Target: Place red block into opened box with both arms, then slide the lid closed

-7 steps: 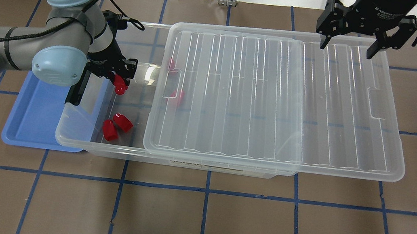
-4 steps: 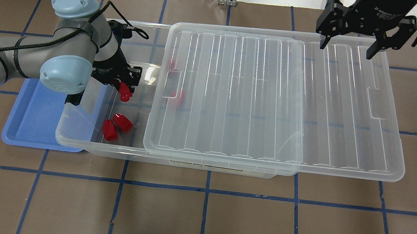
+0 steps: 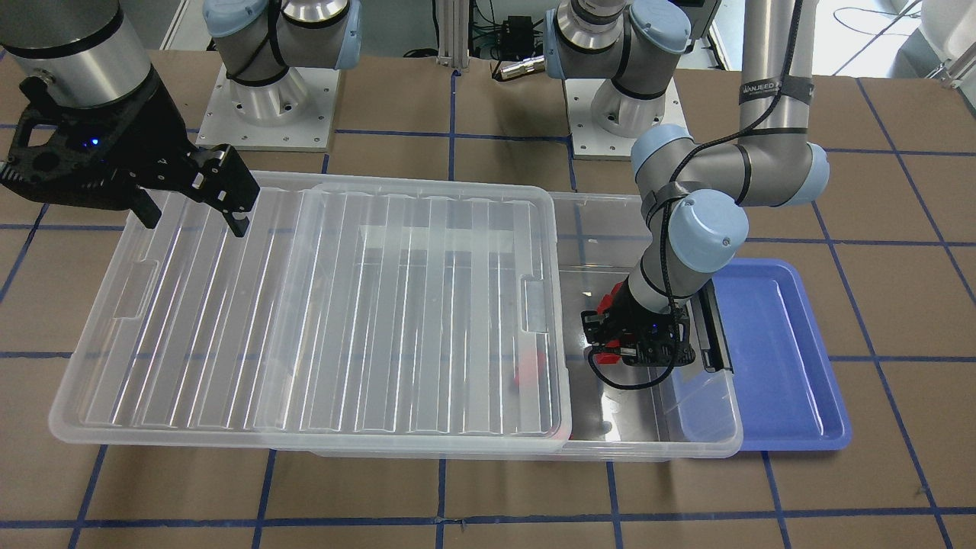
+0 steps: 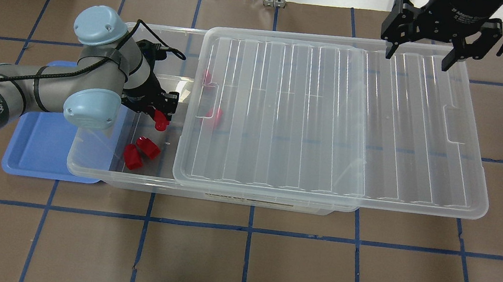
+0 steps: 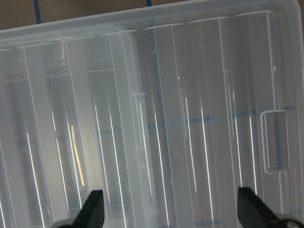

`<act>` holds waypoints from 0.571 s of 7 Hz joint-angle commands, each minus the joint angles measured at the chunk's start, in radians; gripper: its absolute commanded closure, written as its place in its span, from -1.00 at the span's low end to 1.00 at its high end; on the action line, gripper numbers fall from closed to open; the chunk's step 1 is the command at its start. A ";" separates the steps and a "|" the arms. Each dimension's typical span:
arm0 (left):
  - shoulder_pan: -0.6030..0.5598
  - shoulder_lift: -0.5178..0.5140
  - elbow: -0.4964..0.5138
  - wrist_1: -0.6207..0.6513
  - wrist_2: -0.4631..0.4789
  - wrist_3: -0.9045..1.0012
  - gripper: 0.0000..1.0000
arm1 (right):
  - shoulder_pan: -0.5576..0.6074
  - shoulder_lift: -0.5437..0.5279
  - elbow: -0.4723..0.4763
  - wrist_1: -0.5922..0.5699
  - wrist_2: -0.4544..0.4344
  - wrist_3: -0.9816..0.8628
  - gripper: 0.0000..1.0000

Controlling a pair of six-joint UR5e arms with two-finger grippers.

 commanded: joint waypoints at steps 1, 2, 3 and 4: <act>0.000 0.005 -0.007 0.003 0.011 -0.002 -1.00 | 0.000 0.000 -0.001 -0.006 0.000 -0.002 -1.00; -0.002 0.031 0.002 -0.009 0.011 -0.002 -1.00 | 0.000 0.003 -0.001 -0.006 0.000 -0.004 -1.00; -0.002 0.046 0.010 -0.017 0.008 -0.002 -1.00 | -0.002 0.002 0.001 -0.005 0.000 -0.005 -1.00; 0.000 0.065 0.023 -0.064 0.008 -0.002 -1.00 | -0.008 0.002 -0.001 -0.005 0.000 -0.008 -1.00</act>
